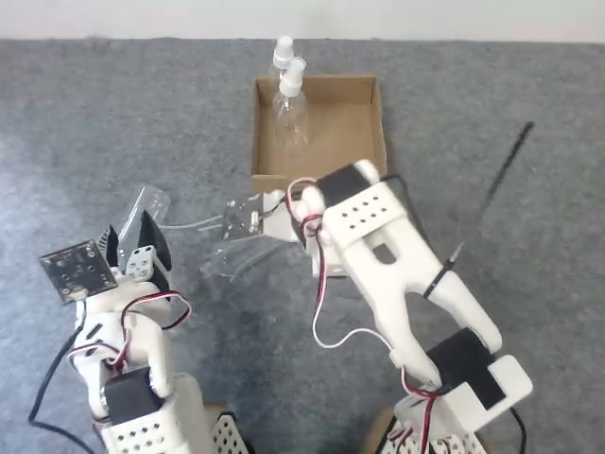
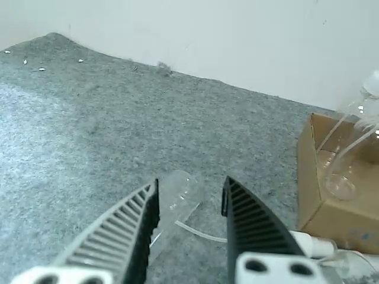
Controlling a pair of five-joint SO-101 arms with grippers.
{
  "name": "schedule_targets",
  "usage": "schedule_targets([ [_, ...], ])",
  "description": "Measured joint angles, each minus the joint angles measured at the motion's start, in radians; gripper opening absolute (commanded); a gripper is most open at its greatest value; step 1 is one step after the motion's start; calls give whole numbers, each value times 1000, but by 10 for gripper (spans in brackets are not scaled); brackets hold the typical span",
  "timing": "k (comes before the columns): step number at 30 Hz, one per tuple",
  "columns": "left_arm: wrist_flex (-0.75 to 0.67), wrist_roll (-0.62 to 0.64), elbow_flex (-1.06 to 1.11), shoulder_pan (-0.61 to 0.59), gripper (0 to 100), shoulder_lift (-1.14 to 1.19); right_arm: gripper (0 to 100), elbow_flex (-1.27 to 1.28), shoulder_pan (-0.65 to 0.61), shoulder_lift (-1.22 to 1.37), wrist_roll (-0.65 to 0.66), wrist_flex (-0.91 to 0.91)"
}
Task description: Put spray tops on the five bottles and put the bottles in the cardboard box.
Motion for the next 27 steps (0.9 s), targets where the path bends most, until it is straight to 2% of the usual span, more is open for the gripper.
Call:
schedule_targets([
  [5, 0, 0, 0, 0, 167, 0, 296, 121, -32, 0, 0, -178],
  [9, 0, 0, 0, 0, 167, 0, 296, 157, -32, 0, 5, -252],
  [15, 0, 0, 0, 0, 169, 0, 296, 155, -32, 127, 60, -304],
  [25, 0, 0, 0, 0, 169, 0, 296, 64, 21, 305, 60, -304],
  [27, 0, 0, 0, 0, 169, 0, 268, 64, 21, 305, 60, -304],
])
